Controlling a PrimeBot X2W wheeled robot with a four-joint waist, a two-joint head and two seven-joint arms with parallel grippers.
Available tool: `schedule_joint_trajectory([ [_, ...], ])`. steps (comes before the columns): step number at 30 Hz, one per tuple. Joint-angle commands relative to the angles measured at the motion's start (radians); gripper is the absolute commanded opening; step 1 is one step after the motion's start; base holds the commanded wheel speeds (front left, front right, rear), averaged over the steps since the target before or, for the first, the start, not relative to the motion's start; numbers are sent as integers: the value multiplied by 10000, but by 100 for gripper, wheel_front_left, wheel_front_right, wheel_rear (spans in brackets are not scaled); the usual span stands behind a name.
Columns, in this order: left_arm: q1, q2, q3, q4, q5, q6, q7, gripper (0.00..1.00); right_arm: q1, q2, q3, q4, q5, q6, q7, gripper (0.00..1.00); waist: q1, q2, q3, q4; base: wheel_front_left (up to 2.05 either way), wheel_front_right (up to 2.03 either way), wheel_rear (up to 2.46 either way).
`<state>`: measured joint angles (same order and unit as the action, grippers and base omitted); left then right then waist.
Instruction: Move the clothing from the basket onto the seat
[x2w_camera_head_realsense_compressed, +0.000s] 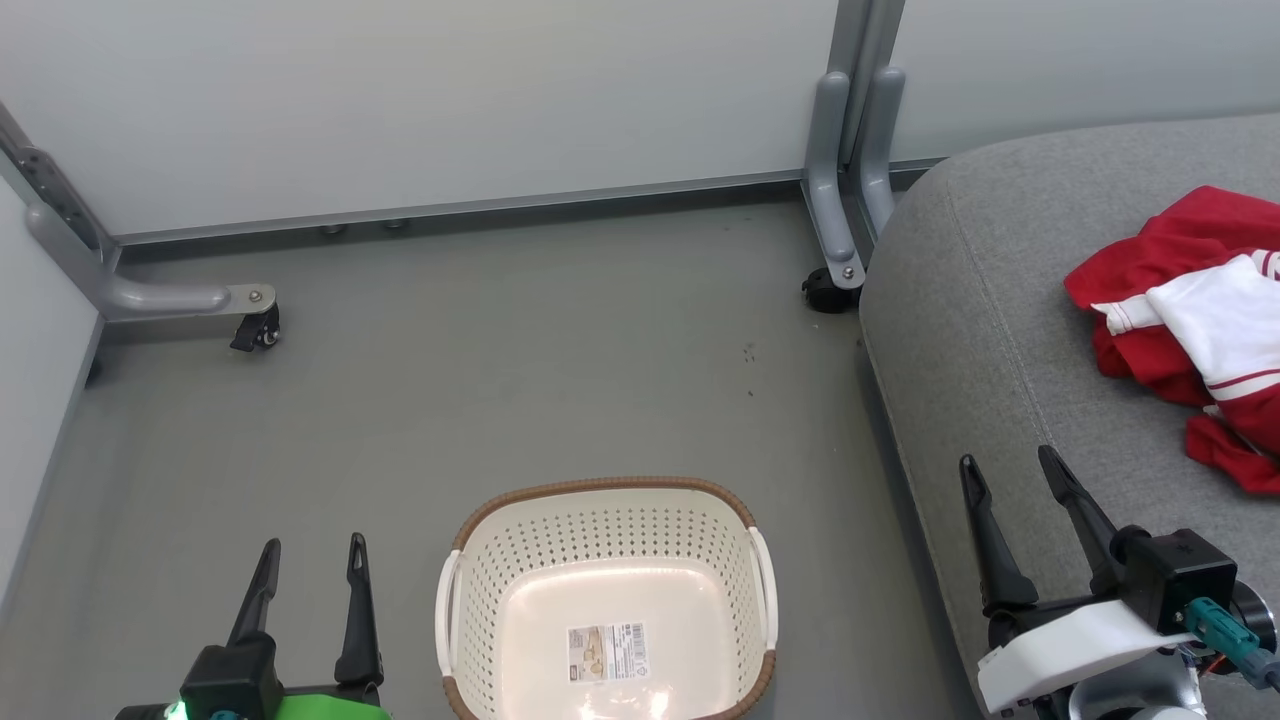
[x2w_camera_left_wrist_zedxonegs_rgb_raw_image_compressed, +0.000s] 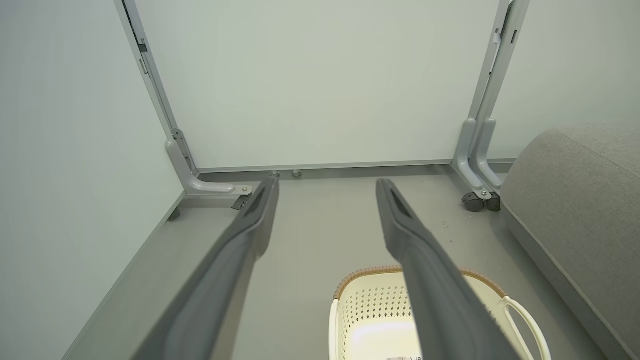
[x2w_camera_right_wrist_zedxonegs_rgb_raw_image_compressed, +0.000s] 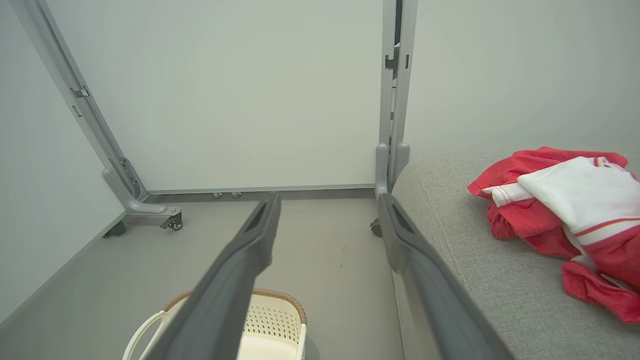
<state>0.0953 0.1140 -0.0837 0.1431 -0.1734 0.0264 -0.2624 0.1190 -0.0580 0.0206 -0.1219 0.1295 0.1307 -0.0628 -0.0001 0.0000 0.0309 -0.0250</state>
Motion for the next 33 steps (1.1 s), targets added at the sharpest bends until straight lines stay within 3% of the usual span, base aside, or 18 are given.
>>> schedule_joint_trajectory([
  [1,92,-14,46,39,87,-36,-32,100,105,-8,3,-50,15,0,12,100,1,0,15,5,0,0,0],
  [12,46,-125,107,65,212,-66,-32,100,52,-99,-28,-91,86,0,77,100,1,0,67,29,0,0,0],
  [13,-1,-93,96,55,118,-26,1,0,1,-78,-15,-26,32,0,52,0,1,0,67,30,0,0,0],
  [17,-26,-112,96,379,-81,-41,104,0,22,-58,14,275,183,0,43,0,1,0,65,32,0,0,0],
  [33,-474,-217,499,510,-3067,-364,875,0,-480,-218,-41,971,3456,0,223,0,1,0,22,60,0,0,0],
])
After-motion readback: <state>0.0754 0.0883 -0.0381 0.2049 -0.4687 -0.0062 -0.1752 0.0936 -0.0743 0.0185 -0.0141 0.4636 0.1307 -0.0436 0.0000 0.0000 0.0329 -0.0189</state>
